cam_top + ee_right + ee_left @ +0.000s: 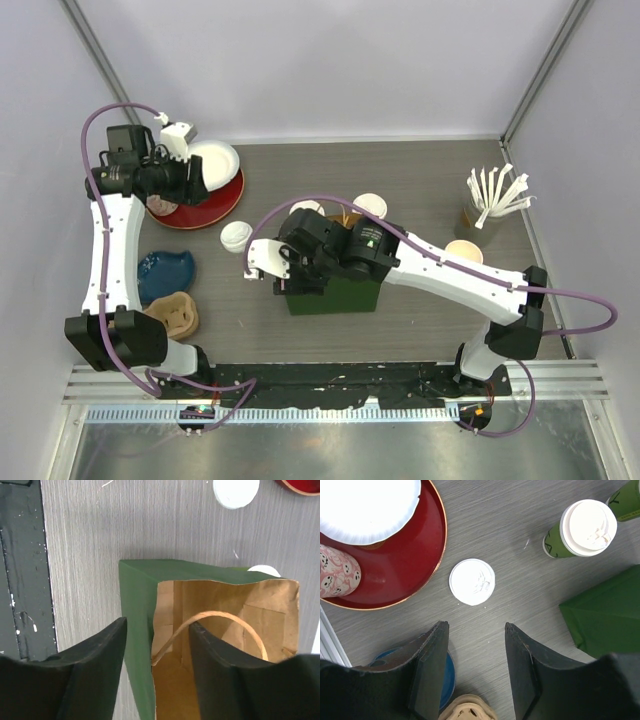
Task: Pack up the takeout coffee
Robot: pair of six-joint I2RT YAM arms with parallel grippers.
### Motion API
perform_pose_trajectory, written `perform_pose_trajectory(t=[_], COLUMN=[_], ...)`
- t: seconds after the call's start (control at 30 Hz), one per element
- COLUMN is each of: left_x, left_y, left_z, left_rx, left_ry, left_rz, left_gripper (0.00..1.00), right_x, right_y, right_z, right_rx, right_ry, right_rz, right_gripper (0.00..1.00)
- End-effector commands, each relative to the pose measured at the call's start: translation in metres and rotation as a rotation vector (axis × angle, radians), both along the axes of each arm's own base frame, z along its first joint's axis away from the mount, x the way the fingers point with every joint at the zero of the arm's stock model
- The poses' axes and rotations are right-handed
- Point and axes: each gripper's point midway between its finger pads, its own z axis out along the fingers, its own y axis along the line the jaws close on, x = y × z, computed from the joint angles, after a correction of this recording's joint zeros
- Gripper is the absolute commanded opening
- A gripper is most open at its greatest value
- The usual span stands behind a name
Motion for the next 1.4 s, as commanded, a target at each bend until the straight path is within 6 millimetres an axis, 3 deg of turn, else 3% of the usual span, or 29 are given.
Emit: perform_pose_trajectory(t=[0.0,0.13,0.17,0.27,0.37,0.6,0.8,0.93,1.07,1.1,1.2,1.23,1.37], left_x=[-0.006,-0.008,-0.009,-0.015,-0.02,-0.025,-0.029,-0.059,-0.103,-0.115,-0.148,-0.161,-0.195], left_y=[0.001,0.0,0.001,0.006,0.013,0.012,0.017,0.044,0.092,0.106,0.12,0.119,0.137], left_z=[0.011,0.011,0.011,0.011,0.01,0.001,0.006,-0.013,-0.05,-0.057,-0.079,-0.097,-0.129], left_rx=[0.007,0.011,0.019,0.049,0.095,0.097,0.123,0.224,0.309,0.288,0.242,0.226,0.27], left_ry=[-0.033,-0.024,-0.026,-0.013,-0.009,0.025,0.028,0.162,0.367,0.413,0.514,0.568,0.629], left_rz=[-0.007,-0.015,-0.019,-0.012,-0.003,-0.015,0.001,0.051,0.202,0.281,0.401,0.411,0.472], left_gripper=[0.54,0.57,0.57,0.59,0.64,0.66,0.63,0.53,0.38,0.37,0.36,0.36,0.41], right_x=[0.0,-0.001,-0.003,-0.007,-0.016,-0.024,-0.043,-0.055,-0.037,-0.035,-0.029,-0.029,-0.026], right_y=[0.005,0.005,0.006,0.001,-0.003,-0.012,-0.01,-0.02,-0.03,-0.03,-0.026,-0.023,-0.009], right_z=[0.049,0.078,0.082,0.097,0.101,0.082,0.114,0.16,0.179,0.179,0.174,0.173,0.157], right_rx=[0.135,0.216,0.233,0.277,0.29,0.213,0.338,0.522,0.629,0.632,0.617,0.615,0.559], right_ry=[-0.045,-0.061,-0.059,-0.056,-0.028,0.05,0.095,0.071,-0.009,-0.018,-0.013,-0.008,0.025], right_rz=[-0.007,-0.014,-0.01,-0.01,0.011,-0.017,0.053,0.087,-0.023,-0.038,-0.068,-0.067,-0.072], right_gripper=[0.62,0.7,0.79,0.87,0.87,0.87,0.87,0.87,0.87,0.87,0.87,0.87,0.86])
